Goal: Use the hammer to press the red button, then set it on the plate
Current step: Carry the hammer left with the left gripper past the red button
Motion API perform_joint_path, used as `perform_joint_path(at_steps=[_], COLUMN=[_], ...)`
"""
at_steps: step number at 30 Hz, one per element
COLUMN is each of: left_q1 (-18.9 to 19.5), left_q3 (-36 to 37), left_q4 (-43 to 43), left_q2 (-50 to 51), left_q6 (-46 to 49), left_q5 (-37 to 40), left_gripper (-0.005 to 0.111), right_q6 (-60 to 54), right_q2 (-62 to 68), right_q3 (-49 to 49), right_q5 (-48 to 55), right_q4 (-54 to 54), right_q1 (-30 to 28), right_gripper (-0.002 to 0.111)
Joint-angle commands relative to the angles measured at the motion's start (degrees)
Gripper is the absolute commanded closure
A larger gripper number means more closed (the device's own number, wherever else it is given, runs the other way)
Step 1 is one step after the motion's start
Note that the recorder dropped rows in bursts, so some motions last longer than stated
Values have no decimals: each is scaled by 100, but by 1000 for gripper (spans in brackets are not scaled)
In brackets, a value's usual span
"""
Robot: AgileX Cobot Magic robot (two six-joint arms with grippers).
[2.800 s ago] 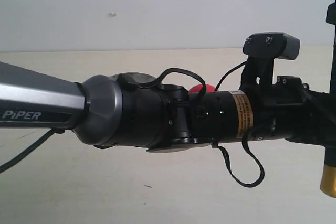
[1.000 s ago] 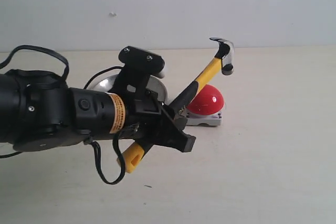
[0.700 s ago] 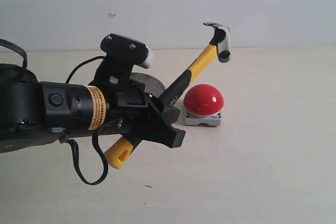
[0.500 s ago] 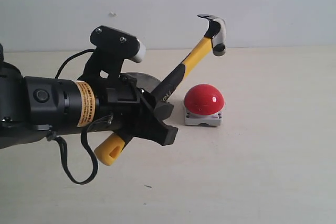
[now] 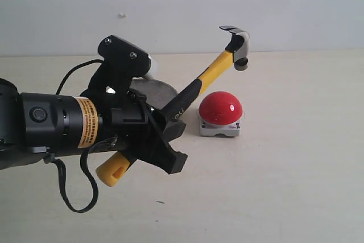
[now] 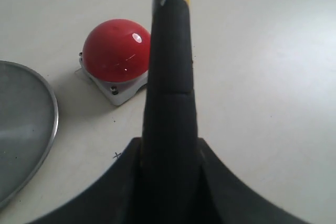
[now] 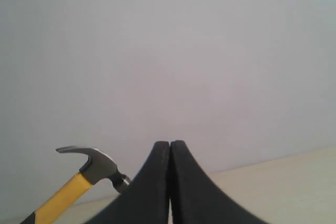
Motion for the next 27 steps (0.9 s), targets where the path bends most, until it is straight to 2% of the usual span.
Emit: perform_joint_path(at_steps=[1, 8, 15, 20, 22, 27], left_q1=[-10, 186, 612, 625, 625, 625], left_q3=[25, 126, 463, 429, 331, 131], left_q4=[-18, -65, -215, -477, -818, -946], left_q2=[-132, -120, -107, 503, 817, 1220], left_q6=[24, -2, -21, 80, 301, 328], left_q5=[-443, -492, -1096, -1787, -1801, -1716], left_gripper=[107, 107, 107, 107, 107, 107], right_q6=[-58, -58, -58, -58, -58, -58], right_q2=[12, 12, 12, 12, 12, 12], right_q3=[27, 27, 27, 27, 27, 27], right_q5=[627, 1299, 2117, 2261, 2261, 2261], right_q4=[-80, -80, -144, -144, -144, -104], right_q1=[10, 10, 10, 10, 10, 10], right_gripper=[108, 108, 108, 108, 108, 108])
